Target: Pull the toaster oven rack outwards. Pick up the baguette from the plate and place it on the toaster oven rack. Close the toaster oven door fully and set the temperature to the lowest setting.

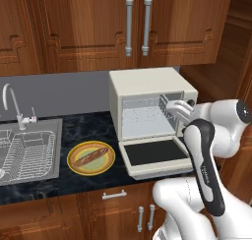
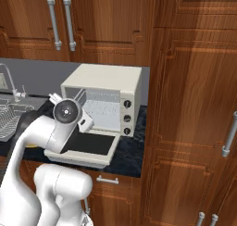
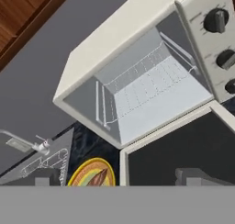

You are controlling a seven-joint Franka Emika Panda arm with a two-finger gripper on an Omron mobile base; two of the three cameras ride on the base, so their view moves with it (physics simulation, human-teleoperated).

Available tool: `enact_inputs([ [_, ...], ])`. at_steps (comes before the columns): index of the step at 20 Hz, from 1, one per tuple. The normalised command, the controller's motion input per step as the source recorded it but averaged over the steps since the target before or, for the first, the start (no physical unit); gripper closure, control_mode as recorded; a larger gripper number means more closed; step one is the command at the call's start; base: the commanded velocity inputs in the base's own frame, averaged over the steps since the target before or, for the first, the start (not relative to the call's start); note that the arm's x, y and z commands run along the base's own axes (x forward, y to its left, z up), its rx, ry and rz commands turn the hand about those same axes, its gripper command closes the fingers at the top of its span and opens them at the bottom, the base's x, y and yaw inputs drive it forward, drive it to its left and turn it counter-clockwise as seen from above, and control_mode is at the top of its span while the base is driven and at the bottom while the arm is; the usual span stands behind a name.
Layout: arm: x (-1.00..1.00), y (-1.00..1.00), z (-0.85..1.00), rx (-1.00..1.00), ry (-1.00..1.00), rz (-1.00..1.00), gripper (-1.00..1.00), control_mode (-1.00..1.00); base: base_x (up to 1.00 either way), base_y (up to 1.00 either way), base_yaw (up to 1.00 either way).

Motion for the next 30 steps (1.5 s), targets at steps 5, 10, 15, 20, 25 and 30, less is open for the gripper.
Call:
enact_inputs([
  [5, 0.08, -0.03, -0.11, 0.12, -0.04, 0.00, -1.00, -1.00, 0.00, 0.00, 0.00],
  [10, 0.25, -0.06, -0.26, 0.21, 0.09, 0.00, -1.00, -1.00, 0.00, 0.00, 0.00],
  [15, 0.34, 0.00, -0.35, 0.07, -0.07, 0.00, -1.00, -1.00, 0.00, 0.00, 0.00],
  [20, 0.45, 0.00, -0.33, 0.04, -0.04, 0.00, -1.00, -1.00, 0.00, 0.00, 0.00],
  [25, 0.52, 0.00, -0.21, 0.11, 0.07, 0.00, -1.00, -1.00, 0.00, 0.00, 0.00],
  [30, 0.49, 0.00, -0.26, 0.09, 0.00, 0.02, -1.00, -1.00, 0.00, 0.00, 0.00],
])
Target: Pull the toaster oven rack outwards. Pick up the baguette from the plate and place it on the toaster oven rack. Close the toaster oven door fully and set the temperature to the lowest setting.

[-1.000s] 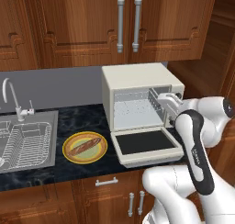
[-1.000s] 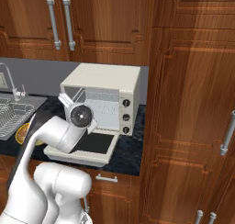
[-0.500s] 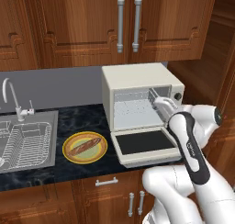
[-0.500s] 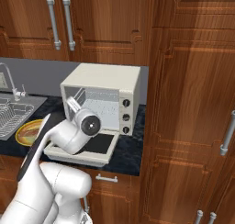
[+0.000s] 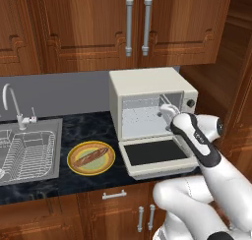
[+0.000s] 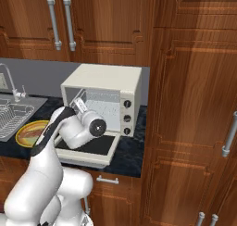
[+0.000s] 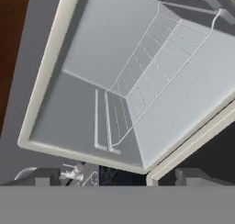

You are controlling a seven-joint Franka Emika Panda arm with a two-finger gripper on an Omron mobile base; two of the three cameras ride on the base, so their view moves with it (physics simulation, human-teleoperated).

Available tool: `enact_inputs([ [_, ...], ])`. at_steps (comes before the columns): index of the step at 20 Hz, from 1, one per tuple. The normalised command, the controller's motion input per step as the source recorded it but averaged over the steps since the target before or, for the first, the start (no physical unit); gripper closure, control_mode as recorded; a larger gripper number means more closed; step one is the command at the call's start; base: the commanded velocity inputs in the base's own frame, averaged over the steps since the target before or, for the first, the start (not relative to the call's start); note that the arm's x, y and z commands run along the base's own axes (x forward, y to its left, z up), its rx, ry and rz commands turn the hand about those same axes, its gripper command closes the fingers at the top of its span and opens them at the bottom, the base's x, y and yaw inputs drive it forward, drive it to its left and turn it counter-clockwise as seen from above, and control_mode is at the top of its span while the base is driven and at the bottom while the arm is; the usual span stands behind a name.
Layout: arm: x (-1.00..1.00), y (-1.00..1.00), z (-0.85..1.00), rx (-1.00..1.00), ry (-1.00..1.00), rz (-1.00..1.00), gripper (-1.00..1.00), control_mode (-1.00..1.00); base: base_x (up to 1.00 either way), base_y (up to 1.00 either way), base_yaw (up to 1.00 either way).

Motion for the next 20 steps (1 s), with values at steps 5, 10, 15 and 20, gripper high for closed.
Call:
enact_inputs([
  [5, 0.44, 0.00, -0.30, 0.05, 0.00, 0.01, -1.00, -1.00, 0.00, 0.00, 0.00],
  [10, 0.43, 0.00, -0.27, 0.04, 0.00, 0.00, -1.00, -1.00, 0.00, 0.00, 0.00],
  [15, 0.34, 0.00, -0.07, 0.03, 0.00, 0.00, -1.00, -1.00, 0.00, 0.00, 0.00],
  [20, 0.28, 0.00, -0.08, 0.01, 0.00, 0.00, -1.00, -1.00, 0.00, 0.00, 0.00],
])
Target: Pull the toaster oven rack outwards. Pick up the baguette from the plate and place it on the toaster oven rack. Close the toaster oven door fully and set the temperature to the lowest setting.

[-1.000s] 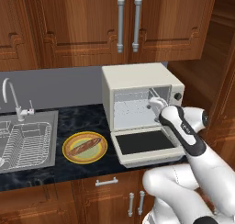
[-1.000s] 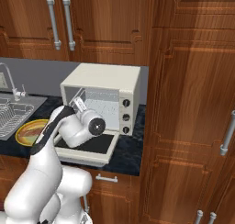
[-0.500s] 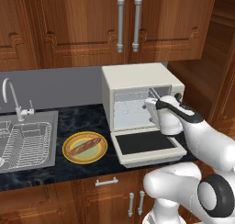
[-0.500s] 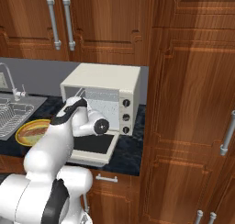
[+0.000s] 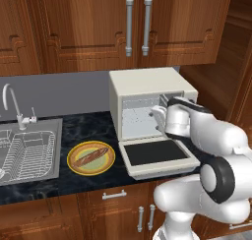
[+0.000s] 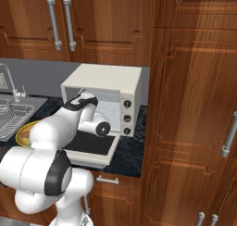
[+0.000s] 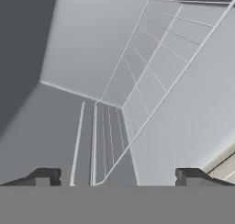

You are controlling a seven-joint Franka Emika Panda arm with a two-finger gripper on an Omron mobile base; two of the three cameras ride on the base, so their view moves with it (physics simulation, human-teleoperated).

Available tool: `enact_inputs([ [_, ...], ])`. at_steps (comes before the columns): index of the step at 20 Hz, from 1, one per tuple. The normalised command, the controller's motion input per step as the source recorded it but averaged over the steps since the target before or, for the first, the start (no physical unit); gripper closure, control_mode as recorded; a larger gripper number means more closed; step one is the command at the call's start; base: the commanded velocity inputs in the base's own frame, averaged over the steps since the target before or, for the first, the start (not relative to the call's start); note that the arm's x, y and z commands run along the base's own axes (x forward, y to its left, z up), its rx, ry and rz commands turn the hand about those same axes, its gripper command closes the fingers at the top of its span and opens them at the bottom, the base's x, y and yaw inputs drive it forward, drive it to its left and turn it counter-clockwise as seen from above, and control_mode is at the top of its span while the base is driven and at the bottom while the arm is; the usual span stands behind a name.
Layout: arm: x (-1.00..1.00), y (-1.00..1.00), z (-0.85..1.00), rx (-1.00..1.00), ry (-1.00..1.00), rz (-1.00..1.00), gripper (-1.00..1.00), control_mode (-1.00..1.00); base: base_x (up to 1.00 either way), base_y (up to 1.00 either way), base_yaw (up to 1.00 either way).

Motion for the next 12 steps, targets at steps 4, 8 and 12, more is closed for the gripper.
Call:
enact_inputs([
  [4, 0.32, -0.04, -0.04, 0.01, 0.00, 0.00, -1.00, -1.00, 0.00, 0.00, 0.00],
  [8, 0.28, -0.13, -0.02, 0.03, 0.00, 0.00, -1.00, -1.00, 0.00, 0.00, 0.00],
  [12, 0.37, -0.08, -0.10, 0.04, 0.00, 0.01, -1.00, -1.00, 0.00, 0.00, 0.00],
])
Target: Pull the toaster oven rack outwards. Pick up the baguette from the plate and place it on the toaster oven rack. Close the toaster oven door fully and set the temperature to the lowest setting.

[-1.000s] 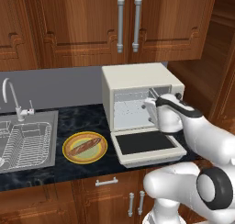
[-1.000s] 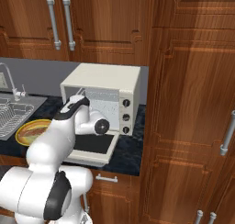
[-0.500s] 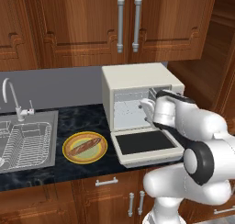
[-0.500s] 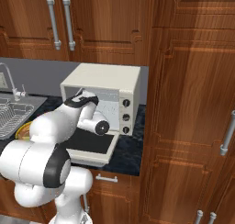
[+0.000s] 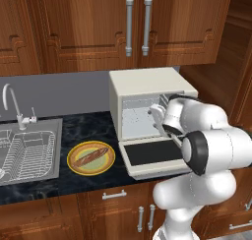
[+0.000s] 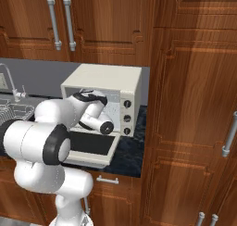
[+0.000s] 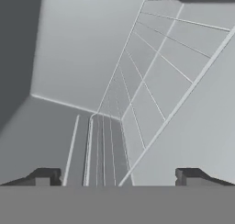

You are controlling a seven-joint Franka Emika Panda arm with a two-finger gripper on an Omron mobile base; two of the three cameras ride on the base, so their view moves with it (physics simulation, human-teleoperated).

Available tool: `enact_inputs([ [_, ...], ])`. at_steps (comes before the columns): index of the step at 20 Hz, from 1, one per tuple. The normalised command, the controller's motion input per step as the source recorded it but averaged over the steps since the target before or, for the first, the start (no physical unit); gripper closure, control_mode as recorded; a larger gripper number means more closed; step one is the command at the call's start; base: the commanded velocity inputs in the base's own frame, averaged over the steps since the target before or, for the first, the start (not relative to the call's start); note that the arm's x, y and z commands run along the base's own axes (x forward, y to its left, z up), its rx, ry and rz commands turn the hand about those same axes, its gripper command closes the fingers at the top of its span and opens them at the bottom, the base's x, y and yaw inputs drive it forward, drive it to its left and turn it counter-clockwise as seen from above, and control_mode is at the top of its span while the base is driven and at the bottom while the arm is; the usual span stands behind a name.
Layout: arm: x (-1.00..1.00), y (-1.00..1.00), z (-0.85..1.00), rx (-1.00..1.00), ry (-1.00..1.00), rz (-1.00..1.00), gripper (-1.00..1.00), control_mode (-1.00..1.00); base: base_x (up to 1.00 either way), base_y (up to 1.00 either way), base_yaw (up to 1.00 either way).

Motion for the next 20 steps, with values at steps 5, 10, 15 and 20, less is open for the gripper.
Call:
enact_inputs([
  [5, 0.37, -0.03, -0.18, 0.05, 0.00, 0.00, -1.00, -1.00, 0.00, 0.00, 0.00],
  [10, 0.36, -0.02, -0.26, 0.06, 0.00, 0.01, -1.00, -1.00, 0.00, 0.00, 0.00],
  [15, 0.41, 0.00, -0.32, 0.05, 0.00, 0.00, -1.00, -1.00, 0.00, 0.00, 0.00],
  [20, 0.47, 0.00, -0.33, 0.04, 0.00, 0.00, 1.00, -1.00, 0.00, 0.00, 0.00],
])
